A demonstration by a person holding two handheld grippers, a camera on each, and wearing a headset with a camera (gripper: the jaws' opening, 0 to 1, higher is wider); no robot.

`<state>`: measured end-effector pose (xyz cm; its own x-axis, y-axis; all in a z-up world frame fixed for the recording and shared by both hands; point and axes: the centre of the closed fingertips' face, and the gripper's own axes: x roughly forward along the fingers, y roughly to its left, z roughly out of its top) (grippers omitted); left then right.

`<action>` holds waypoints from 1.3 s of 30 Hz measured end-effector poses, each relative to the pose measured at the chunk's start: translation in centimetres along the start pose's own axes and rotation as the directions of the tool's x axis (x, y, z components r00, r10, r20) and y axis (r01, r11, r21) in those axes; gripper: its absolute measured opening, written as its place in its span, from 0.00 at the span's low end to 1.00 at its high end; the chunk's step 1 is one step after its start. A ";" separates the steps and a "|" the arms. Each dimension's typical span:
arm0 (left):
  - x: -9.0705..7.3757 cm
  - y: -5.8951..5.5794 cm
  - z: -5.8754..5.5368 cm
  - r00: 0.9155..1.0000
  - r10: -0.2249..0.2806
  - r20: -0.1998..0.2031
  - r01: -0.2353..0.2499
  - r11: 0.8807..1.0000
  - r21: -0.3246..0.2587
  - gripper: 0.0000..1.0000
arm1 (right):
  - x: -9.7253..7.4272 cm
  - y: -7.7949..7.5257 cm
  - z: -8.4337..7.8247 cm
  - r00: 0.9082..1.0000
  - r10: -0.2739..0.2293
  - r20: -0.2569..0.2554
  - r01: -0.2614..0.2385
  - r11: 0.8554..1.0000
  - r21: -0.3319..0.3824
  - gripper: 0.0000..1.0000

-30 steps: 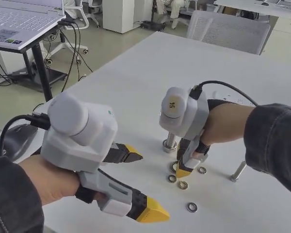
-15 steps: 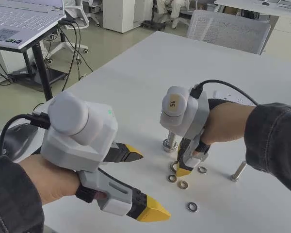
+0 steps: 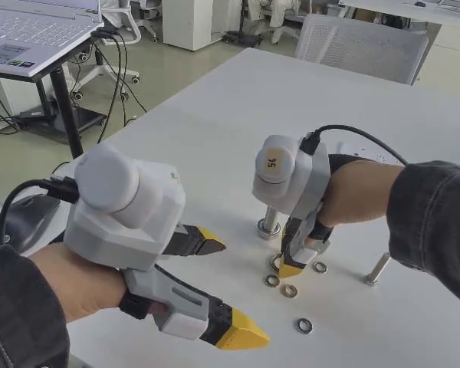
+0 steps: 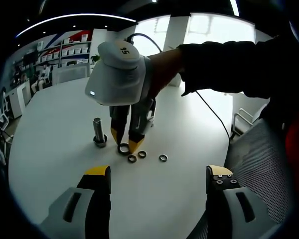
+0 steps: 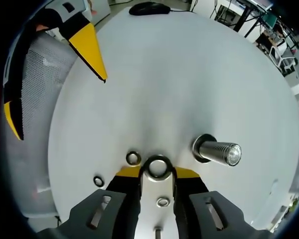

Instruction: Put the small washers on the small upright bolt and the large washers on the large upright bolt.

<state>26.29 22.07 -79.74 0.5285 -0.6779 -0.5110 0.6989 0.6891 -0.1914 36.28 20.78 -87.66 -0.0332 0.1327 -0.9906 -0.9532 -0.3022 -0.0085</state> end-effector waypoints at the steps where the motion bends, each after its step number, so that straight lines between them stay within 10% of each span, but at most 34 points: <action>1: 0.0 0.0 0.0 1.000 -0.002 -0.001 0.002 1.000 -0.001 0.78 | 0.0 0.0 0.0 1.000 -0.001 -0.002 0.001 1.000 0.001 0.24; 39: -0.1 -0.5 -0.3 1.000 -0.011 -0.008 0.011 1.000 0.009 0.77 | -4.0 -1.4 -3.8 0.998 -0.057 -0.018 0.058 0.995 0.076 0.24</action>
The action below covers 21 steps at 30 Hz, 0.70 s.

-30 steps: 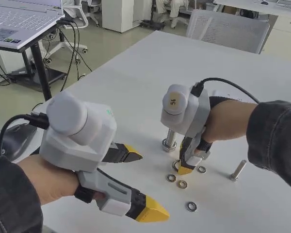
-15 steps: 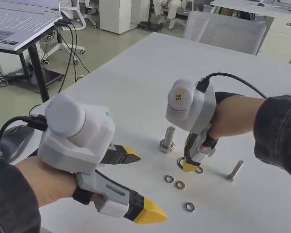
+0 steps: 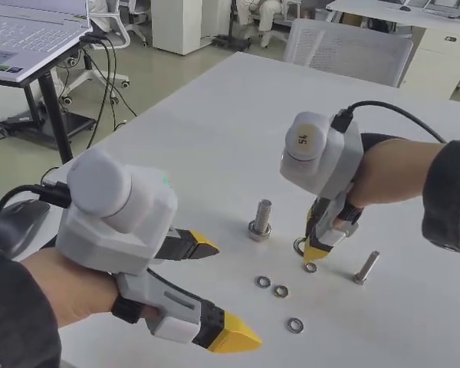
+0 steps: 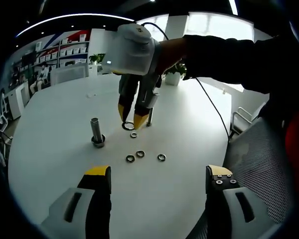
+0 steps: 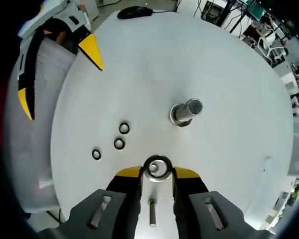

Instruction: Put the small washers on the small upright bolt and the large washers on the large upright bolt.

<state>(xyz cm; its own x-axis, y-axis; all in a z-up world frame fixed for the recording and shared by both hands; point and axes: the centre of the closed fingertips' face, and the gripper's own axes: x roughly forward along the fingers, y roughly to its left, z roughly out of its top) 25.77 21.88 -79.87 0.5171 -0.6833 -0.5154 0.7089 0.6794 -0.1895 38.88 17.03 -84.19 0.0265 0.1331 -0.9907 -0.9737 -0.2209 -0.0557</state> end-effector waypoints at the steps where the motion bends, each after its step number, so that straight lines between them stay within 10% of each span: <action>1: 0.0 0.0 0.0 1.000 -0.001 -0.001 0.001 1.000 0.000 0.77 | -0.2 0.0 -0.1 1.000 -0.003 0.000 0.003 1.000 0.001 0.24; 21: 0.1 0.2 0.1 1.000 -0.003 -0.003 0.003 1.000 0.001 0.77 | -3.5 -0.9 3.2 0.998 -0.035 0.059 0.037 0.999 -0.033 0.24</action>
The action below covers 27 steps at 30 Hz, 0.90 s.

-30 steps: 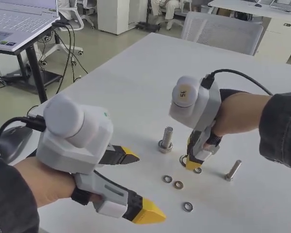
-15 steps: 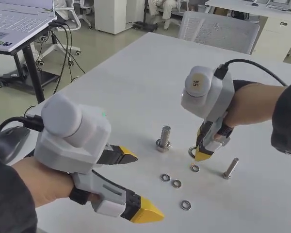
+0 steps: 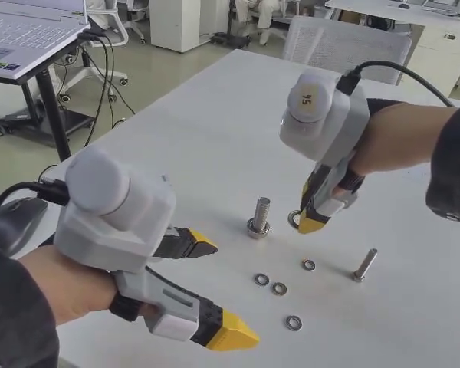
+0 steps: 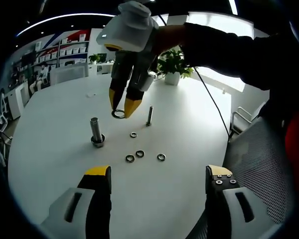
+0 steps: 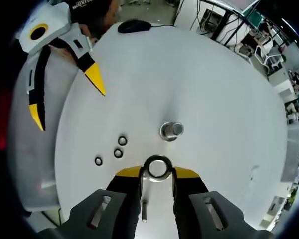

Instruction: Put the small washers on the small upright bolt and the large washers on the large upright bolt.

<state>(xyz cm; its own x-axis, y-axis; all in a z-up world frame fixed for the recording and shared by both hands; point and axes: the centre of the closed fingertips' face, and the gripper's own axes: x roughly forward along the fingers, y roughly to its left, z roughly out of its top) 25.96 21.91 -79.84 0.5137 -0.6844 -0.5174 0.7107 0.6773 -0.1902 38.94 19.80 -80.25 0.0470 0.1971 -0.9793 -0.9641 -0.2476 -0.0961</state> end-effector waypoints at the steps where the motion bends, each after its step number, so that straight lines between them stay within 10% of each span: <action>1: 0.0 0.0 0.0 1.000 0.000 0.001 0.000 1.000 -0.001 0.77 | -0.1 -0.1 0.2 1.000 -0.003 0.002 0.003 1.000 -0.005 0.24; 27: 0.1 -0.1 -0.2 1.000 0.007 0.008 -0.007 1.000 -0.005 0.77 | 0.0 -1.5 4.0 0.999 -0.022 0.026 0.024 0.997 -0.073 0.24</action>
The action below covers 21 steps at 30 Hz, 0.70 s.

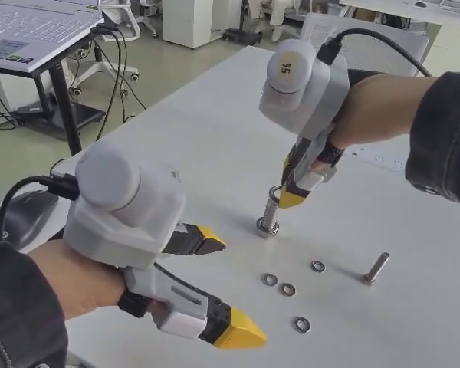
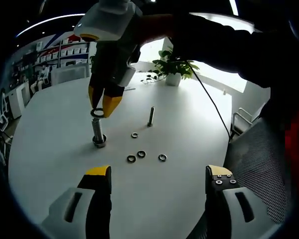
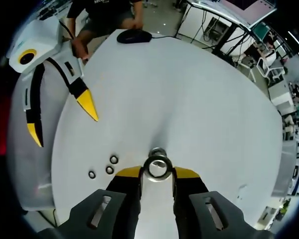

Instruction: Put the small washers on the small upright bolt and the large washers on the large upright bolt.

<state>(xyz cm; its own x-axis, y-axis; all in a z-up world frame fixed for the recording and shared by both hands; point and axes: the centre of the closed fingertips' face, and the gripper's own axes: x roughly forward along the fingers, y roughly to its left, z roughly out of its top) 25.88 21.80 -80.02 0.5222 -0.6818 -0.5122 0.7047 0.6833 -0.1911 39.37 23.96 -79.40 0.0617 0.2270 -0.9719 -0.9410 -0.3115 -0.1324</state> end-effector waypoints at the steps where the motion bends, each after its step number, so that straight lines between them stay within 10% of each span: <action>1: 0.0 0.0 0.0 1.000 0.000 -0.001 0.000 1.000 0.000 0.77 | 0.0 0.0 0.1 1.000 0.000 -0.001 0.000 1.000 -0.003 0.24; 21: 0.0 0.2 -0.1 1.000 -0.004 -0.008 0.004 1.000 -0.006 0.77 | 1.1 -0.6 0.2 1.000 0.027 -0.014 -0.027 1.000 -0.007 0.24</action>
<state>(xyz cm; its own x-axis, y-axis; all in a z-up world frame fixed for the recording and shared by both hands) 25.95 21.93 -80.17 0.5157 -0.6825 -0.5180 0.7041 0.6821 -0.1977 39.90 24.58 -80.32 0.0413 0.2057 -0.9777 -0.9398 -0.3242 -0.1079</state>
